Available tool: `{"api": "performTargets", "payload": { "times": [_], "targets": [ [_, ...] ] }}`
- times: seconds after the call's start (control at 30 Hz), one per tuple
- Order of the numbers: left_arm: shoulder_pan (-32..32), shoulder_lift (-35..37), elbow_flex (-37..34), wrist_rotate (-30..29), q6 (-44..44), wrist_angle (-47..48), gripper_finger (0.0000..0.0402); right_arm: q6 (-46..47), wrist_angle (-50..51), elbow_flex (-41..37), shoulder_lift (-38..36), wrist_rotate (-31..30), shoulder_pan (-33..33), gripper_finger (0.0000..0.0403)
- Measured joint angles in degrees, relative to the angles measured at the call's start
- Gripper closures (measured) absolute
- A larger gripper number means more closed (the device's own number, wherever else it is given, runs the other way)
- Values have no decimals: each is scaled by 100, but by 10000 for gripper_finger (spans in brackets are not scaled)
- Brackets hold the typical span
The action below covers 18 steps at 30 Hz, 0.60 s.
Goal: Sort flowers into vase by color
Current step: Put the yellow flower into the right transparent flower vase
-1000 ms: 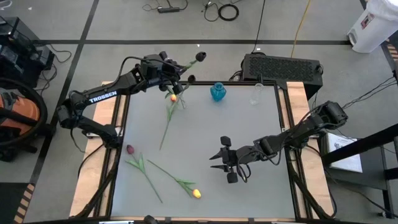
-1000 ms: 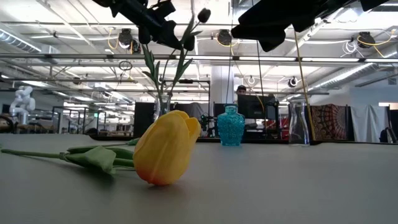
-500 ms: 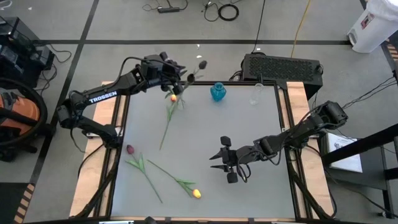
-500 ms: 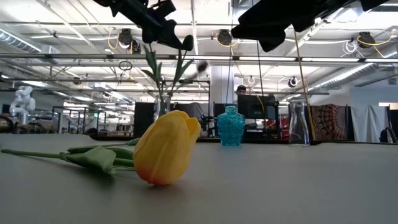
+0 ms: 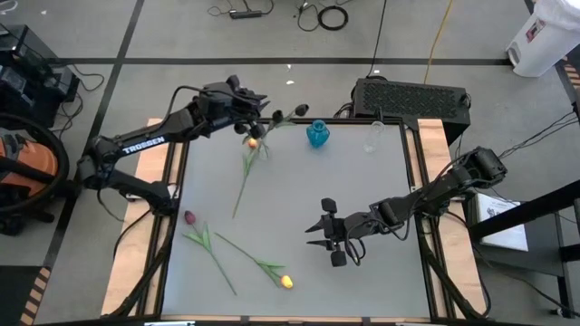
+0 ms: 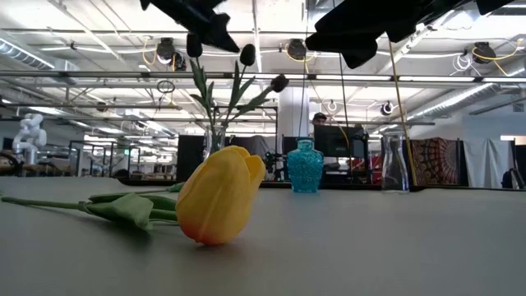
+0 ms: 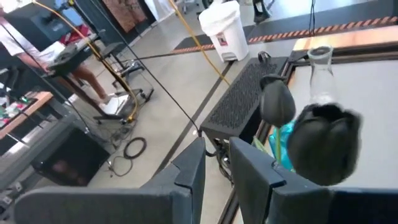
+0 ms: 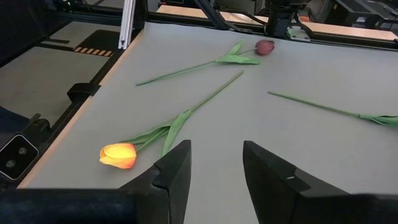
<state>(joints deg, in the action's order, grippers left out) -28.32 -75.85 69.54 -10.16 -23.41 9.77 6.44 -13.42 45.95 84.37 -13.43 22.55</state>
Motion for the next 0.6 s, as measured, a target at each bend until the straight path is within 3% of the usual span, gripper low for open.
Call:
{"api": "performTargets", "payload": {
  "times": [0.3, 0.6],
  "targets": [
    [157, 825, 0, -217, 60, 249, 322, 24, -1, 0, -1, 0, 0, 266],
    [388, 1622, 0, -237, 939, 1724, 322, 42, -1, 0, -1, -1, 0, 266]
  ]
}}
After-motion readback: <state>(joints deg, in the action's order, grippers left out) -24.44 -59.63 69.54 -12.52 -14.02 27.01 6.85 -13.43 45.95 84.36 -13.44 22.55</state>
